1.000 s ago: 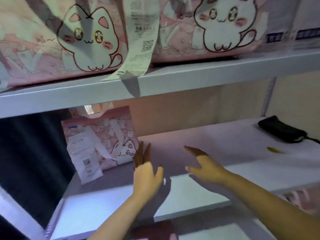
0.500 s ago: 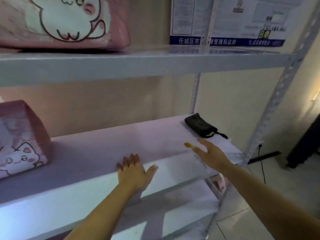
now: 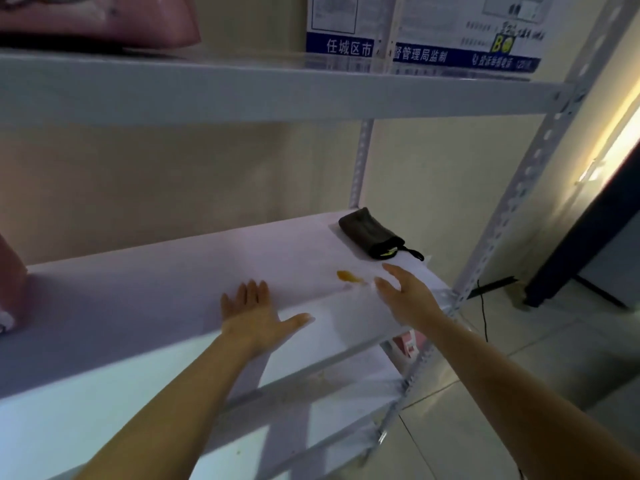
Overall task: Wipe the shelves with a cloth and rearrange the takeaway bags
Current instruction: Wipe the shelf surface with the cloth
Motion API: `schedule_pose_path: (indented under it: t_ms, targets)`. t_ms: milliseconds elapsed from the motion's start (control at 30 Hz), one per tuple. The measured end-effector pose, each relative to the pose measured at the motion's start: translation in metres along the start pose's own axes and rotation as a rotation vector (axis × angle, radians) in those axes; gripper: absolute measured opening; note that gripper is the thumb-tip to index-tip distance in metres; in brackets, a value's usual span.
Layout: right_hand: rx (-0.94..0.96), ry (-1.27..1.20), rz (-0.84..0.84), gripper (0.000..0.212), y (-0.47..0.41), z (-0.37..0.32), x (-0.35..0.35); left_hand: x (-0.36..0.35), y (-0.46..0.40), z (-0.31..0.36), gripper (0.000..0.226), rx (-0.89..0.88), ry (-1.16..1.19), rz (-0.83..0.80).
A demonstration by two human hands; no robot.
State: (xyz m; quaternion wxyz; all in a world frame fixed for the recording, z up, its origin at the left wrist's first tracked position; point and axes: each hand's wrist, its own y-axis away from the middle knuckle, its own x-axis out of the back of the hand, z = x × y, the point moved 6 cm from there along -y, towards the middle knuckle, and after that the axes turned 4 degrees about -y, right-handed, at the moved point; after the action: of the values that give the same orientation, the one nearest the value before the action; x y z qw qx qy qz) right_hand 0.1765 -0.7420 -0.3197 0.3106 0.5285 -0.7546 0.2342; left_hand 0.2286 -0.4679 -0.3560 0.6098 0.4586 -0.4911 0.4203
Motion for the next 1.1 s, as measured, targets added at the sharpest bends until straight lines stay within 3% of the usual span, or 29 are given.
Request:
schedule_pose_path:
  t_ms: [300,433,600,800,1100]
  targets:
    - [0.168,0.131,-0.019,0.059,-0.106,-0.009,0.015,-0.016,-0.011,0.021,0.135,0.103,0.034,-0.028]
    - [0.268,0.262,-0.141,0.060,-0.162,-0.026,-0.008,-0.021,-0.011,0.018,0.139,0.117,0.021,-0.008]
    - [0.203,0.441,-0.286,0.070,-0.204,0.003,-0.033,-0.018,-0.010,0.019,0.134,0.146,-0.001,-0.016]
    - [0.305,0.453,-0.323,0.053,-0.197,0.012,-0.031,-0.018,-0.009,0.020,0.132,0.158,-0.015,-0.019]
    - [0.278,0.380,-0.311,0.050,-0.115,0.017,-0.015,-0.017,-0.012,0.018,0.135,0.149,-0.006,-0.025]
